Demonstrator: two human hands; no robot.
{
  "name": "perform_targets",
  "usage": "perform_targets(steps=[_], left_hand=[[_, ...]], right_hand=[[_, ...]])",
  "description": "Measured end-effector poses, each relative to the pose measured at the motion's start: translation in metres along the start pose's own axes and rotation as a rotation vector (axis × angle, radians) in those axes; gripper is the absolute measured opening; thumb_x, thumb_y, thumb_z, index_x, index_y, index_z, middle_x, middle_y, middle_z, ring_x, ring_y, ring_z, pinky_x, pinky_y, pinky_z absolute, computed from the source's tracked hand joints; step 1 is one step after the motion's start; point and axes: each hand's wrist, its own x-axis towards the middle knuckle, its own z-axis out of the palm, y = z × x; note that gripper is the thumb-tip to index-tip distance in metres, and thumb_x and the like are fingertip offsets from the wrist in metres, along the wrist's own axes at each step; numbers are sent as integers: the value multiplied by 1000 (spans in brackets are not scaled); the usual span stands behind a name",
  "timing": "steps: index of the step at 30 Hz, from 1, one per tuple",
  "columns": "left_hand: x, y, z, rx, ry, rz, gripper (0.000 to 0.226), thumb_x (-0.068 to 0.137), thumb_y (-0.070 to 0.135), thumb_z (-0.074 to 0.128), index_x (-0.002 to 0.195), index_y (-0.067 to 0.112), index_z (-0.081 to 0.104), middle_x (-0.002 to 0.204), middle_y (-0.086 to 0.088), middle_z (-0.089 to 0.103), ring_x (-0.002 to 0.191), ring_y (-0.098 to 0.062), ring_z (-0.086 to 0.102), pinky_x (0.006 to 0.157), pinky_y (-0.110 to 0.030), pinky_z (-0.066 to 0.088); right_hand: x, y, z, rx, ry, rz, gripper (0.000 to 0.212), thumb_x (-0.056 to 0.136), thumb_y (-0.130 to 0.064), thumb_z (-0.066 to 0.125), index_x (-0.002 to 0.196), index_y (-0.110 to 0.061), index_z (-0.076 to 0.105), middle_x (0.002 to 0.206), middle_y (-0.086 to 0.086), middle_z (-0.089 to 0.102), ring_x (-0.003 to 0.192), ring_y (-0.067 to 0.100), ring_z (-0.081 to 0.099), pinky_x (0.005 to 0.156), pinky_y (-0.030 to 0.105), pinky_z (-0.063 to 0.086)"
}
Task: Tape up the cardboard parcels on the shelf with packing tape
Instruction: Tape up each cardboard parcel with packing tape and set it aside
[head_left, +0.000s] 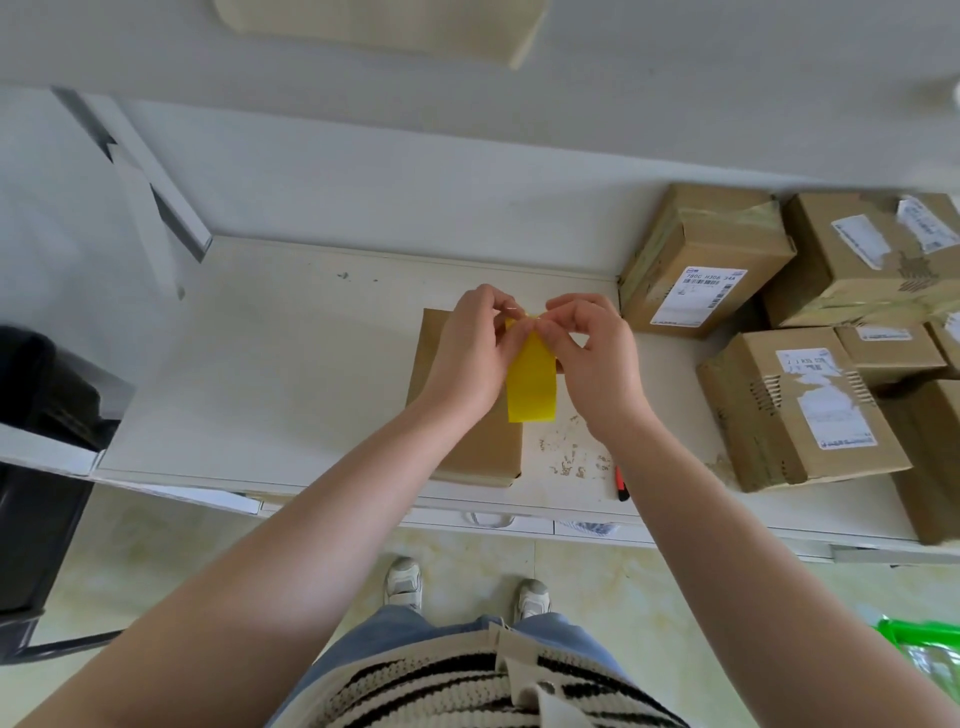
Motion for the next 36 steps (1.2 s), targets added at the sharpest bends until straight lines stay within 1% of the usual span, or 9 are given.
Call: perform_targets(steps=[4,9,11,13,20,24,27,32,36], left_hand=[[-5,1,4,67,-6,2,10,102,23,51,106,18,43,90,-4,64,72,-8,58,58,-12,39],[2,4,-3,-25,-54,-72,36,99,29,57,128,22,36,126,-2,51,90,-12,61,77,-22,43],[6,5,-7,65,-95,39,21,98,29,59,115,22,48,127,-1,55,75,0,60,71,-17,41],[9,6,-5,85,-120,69,11,97,28,61,96,17,57,122,-3,60,81,-2,63,70,-13,42],[11,9,12,-260,-86,-249,29,94,21,66,70,18,50,96,11,68,88,-15,63,85,-40,53],[10,14,17,-443,-121,-351,29,92,21,68,70,16,50,92,-2,68,85,-15,60,79,-34,51],[13,14,25,-548,-125,-475,28,91,24,69,70,16,53,101,-15,68,90,-21,60,80,-33,51],[24,2,38,-346,-106,-474,19,88,28,74,91,14,61,96,-4,64,90,-17,60,80,-29,49],[33,-6,48,16,-106,-231,48,85,25,77,123,14,49,115,0,55,89,-8,57,79,-23,46]], right_hand=[[5,-6,0,-29,-4,46,7,90,-13,66,88,-9,70,103,-13,58,92,9,59,86,46,54],[7,-7,-8,-8,-16,117,10,91,-13,66,91,-3,70,111,-1,60,92,20,62,76,40,57],[6,-6,-10,10,-41,130,11,92,-14,66,93,-3,69,111,0,59,93,23,64,74,41,60],[6,-3,-11,-32,-55,108,14,92,-17,67,94,-4,70,109,-2,59,92,21,64,78,45,59],[4,11,-27,57,25,110,12,94,-23,64,105,-24,67,109,-7,65,98,10,64,85,36,56],[6,36,-45,38,-142,347,34,101,-36,51,131,-26,59,123,-2,65,110,14,61,95,33,50],[0,49,-49,324,-233,541,39,100,-39,48,127,-16,63,114,9,70,106,24,67,88,37,57],[-3,52,-56,338,-132,550,29,97,-36,56,115,-16,68,99,4,74,89,18,69,66,29,57],[-6,63,-65,311,-7,653,20,95,-30,62,110,-19,68,89,-1,72,71,11,69,59,25,56]])
